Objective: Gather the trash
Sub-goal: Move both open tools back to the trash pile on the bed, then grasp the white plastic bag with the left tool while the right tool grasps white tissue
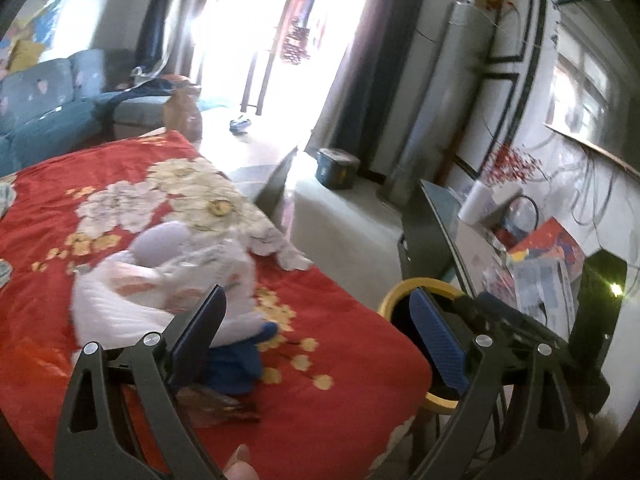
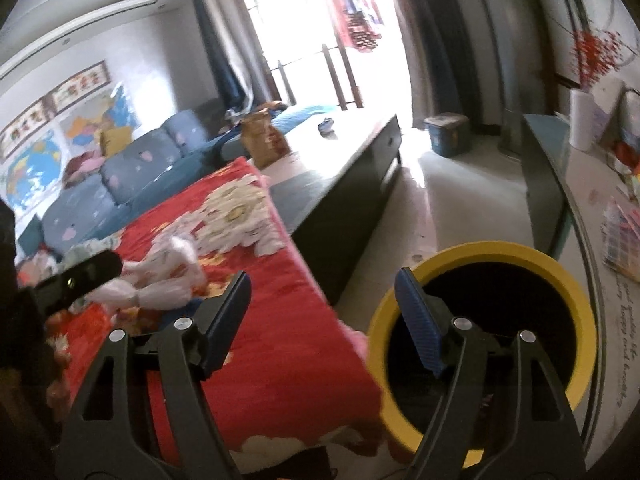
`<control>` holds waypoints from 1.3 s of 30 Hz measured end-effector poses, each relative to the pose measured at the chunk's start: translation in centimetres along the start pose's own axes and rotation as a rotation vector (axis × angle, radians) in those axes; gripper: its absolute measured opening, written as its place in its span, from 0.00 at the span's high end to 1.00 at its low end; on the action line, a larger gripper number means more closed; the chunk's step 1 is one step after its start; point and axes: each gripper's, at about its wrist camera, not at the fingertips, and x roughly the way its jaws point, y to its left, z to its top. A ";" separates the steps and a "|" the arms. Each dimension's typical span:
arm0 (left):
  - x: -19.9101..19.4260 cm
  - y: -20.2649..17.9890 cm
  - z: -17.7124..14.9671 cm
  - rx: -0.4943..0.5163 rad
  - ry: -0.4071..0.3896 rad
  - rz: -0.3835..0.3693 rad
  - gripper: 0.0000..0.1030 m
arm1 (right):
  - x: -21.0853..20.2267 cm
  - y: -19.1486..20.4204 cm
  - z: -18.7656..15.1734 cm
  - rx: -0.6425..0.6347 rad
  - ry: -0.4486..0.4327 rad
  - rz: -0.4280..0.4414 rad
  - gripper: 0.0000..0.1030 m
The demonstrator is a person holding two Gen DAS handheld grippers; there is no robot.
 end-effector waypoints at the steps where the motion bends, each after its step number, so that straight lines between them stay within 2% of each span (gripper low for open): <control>1: -0.3 0.5 0.0 -0.010 -0.006 0.008 0.12 | 0.1 0.6 0.0 -0.013 0.004 0.012 0.36; 17: -4.3 9.1 1.5 -0.161 -0.071 0.143 0.11 | 1.6 10.4 -1.1 -0.217 0.063 0.180 0.36; 25: -5.3 14.5 1.6 -0.267 -0.048 0.198 0.11 | 3.0 15.4 -1.8 -0.347 0.092 0.264 0.36; 31: -5.7 17.9 1.1 -0.326 -0.005 0.199 0.14 | 4.6 18.2 -2.4 -0.438 0.111 0.272 0.37; 34: -5.3 19.1 0.6 -0.351 0.037 0.165 0.20 | 5.4 19.3 -2.6 -0.477 0.121 0.278 0.43; 37: -4.4 19.8 0.1 -0.376 0.079 0.095 0.26 | 5.9 20.3 -2.8 -0.507 0.132 0.294 0.51; 38: -4.1 19.9 -0.2 -0.386 0.091 0.067 0.27 | 6.2 20.5 -2.9 -0.514 0.137 0.301 0.60; 39: -3.8 19.9 -0.4 -0.399 0.103 0.044 0.28 | 6.4 20.7 -3.0 -0.517 0.143 0.307 0.77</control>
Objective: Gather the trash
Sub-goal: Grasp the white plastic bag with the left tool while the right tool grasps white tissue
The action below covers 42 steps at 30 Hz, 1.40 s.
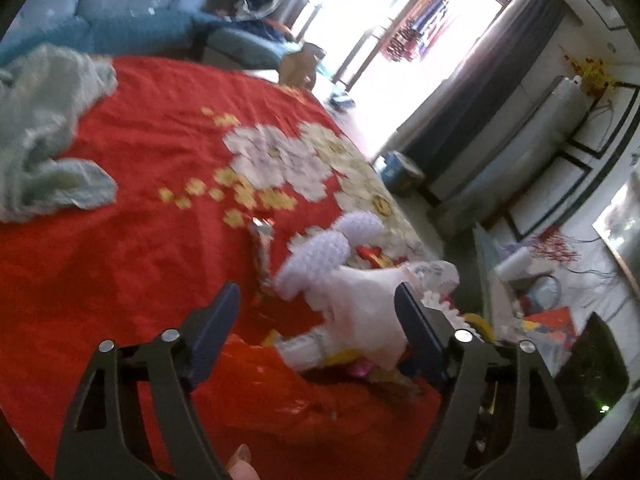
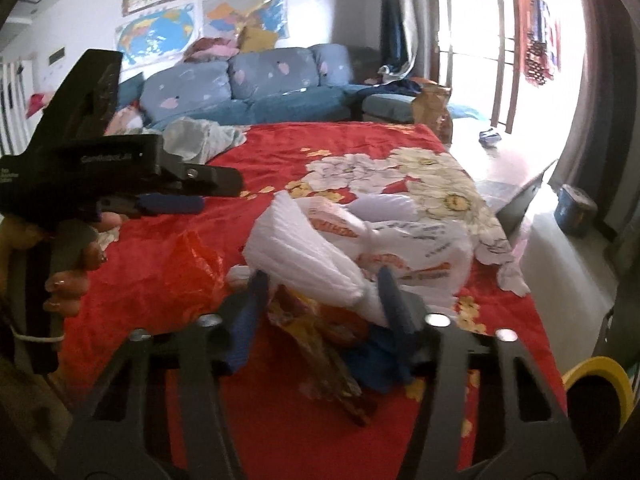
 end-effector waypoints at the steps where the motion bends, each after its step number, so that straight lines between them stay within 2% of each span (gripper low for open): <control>1: 0.3 0.0 -0.1 -0.006 0.013 -0.015 0.31 | 0.2 -0.1 0.0 0.010 0.008 0.013 0.81; 3: 1.0 0.0 -0.4 -0.007 0.032 -0.033 0.35 | -0.1 -0.5 -0.1 0.052 0.001 0.019 0.92; 5: 1.8 -0.3 -0.6 -0.004 0.056 -0.060 0.40 | -0.3 -1.4 -0.4 0.109 -0.005 0.034 0.94; 9: 2.9 -1.3 -1.1 0.019 0.083 -0.087 0.41 | -0.8 -2.7 -0.6 0.182 -0.028 0.038 0.95; 11: 3.4 -1.9 -1.3 0.036 0.093 -0.092 0.48 | -1.2 -3.3 -0.5 0.210 -0.046 0.037 0.96; 12: 3.5 -2.1 -1.4 0.043 0.096 -0.090 0.55 | -1.3 -3.5 -0.4 0.217 -0.051 0.040 0.96; 14: 3.7 -2.5 -1.5 0.059 0.098 -0.080 0.61 | -1.9 -4.0 -0.3 0.236 -0.069 0.037 0.96; 19: 3.2 -3.5 -1.6 0.101 0.067 -0.053 0.71 | -2.9 -4.8 0.0 0.263 -0.108 0.031 0.96; 31: -1.2 -7.6 -0.9 0.219 -0.081 -0.039 0.73 | -6.7 -7.4 0.7 0.341 -0.210 0.028 0.96; 42: -2.5 -10.9 -1.3 0.286 -0.116 -0.056 0.73 | -9.9 -10.1 0.2 0.392 -0.275 -0.036 0.96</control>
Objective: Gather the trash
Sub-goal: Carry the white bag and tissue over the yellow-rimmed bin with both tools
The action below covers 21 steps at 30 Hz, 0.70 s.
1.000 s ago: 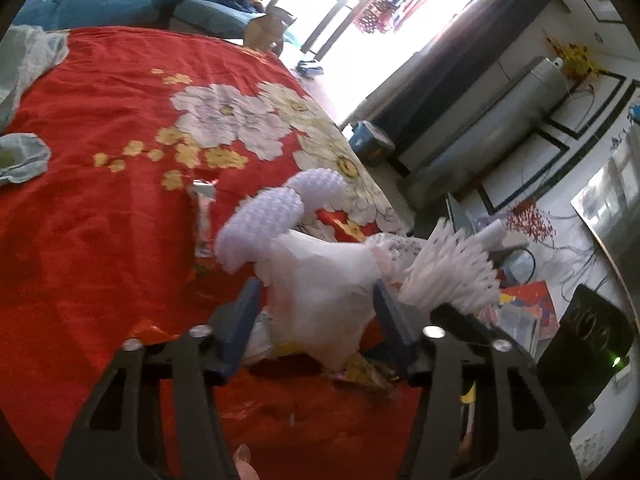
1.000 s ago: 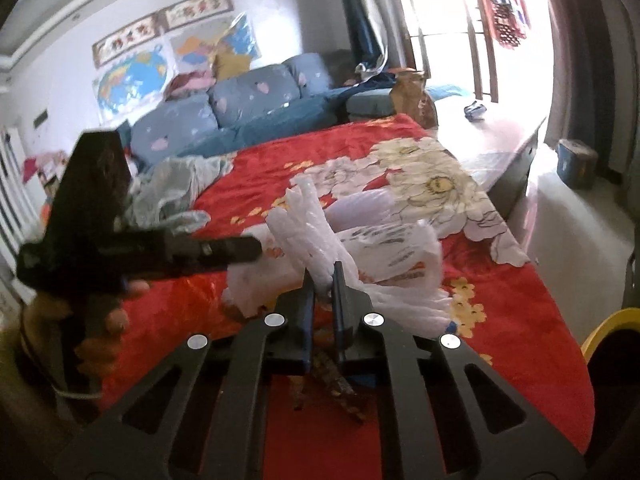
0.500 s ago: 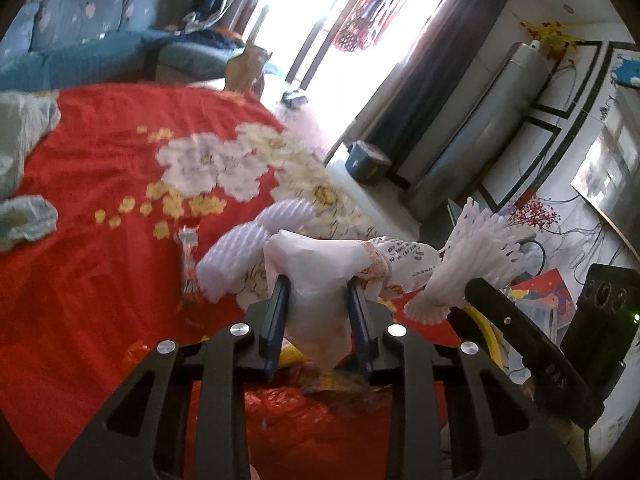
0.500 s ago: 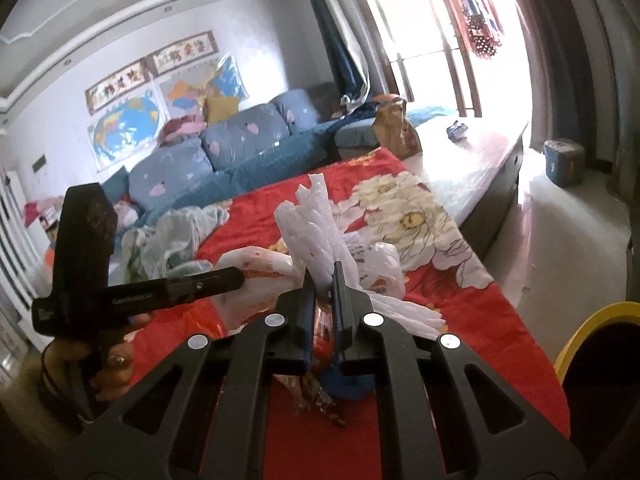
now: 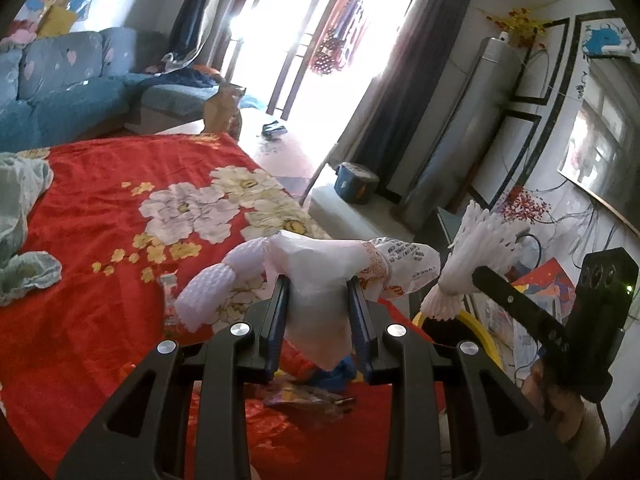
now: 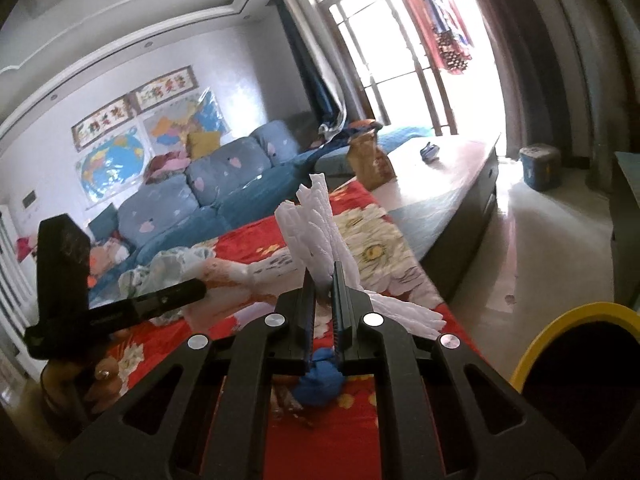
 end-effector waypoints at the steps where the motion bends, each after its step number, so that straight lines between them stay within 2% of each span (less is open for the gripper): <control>1: -0.1 -0.3 0.0 0.005 -0.002 -0.001 0.73 | -0.3 -0.4 0.2 0.008 -0.007 -0.006 0.96; 21: 1.5 -6.9 -1.4 0.142 0.048 -0.069 0.73 | -5.4 -6.2 1.0 0.089 -0.108 -0.144 0.96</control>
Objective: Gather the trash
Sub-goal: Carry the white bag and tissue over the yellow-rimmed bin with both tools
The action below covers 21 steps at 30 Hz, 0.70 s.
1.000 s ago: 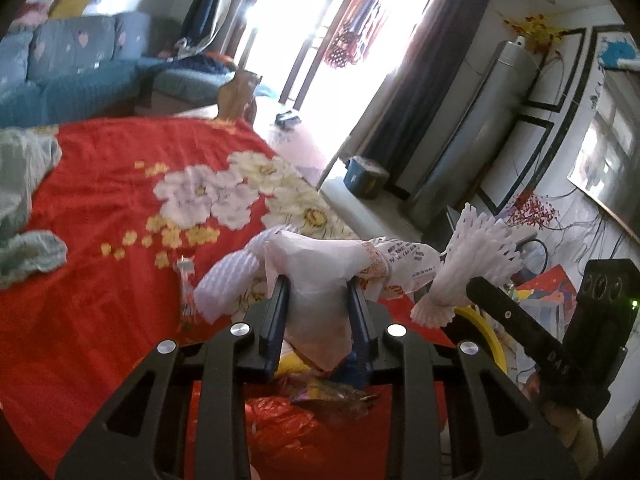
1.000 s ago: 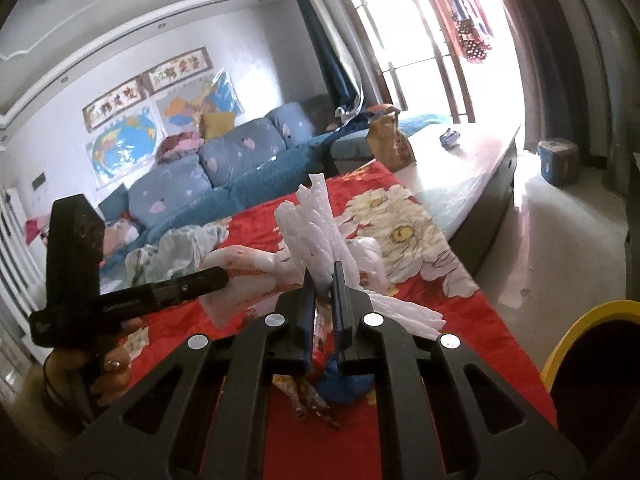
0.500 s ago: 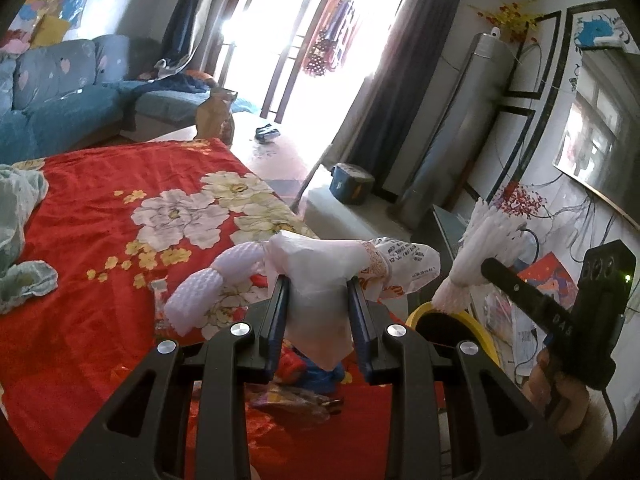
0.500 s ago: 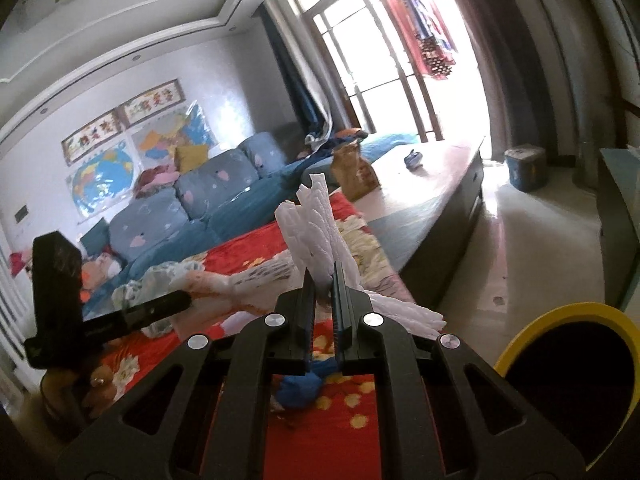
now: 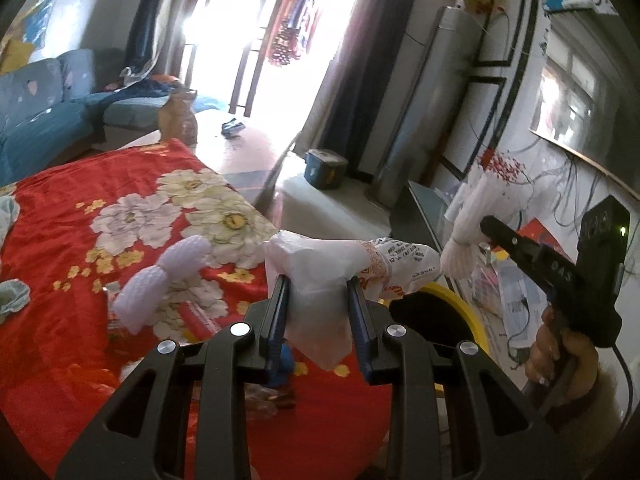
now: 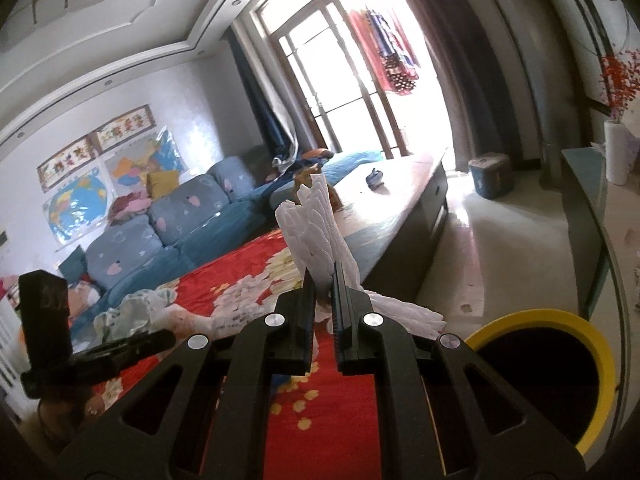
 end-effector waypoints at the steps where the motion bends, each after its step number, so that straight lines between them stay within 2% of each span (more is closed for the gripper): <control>1: 0.2 -0.4 -0.1 0.007 0.004 -0.004 0.73 | -0.1 -0.3 0.0 0.004 -0.002 -0.011 0.96; 21: 4.3 -7.3 -1.9 0.154 0.087 -0.066 0.73 | -1.7 -5.1 -1.6 0.075 0.008 -0.133 0.96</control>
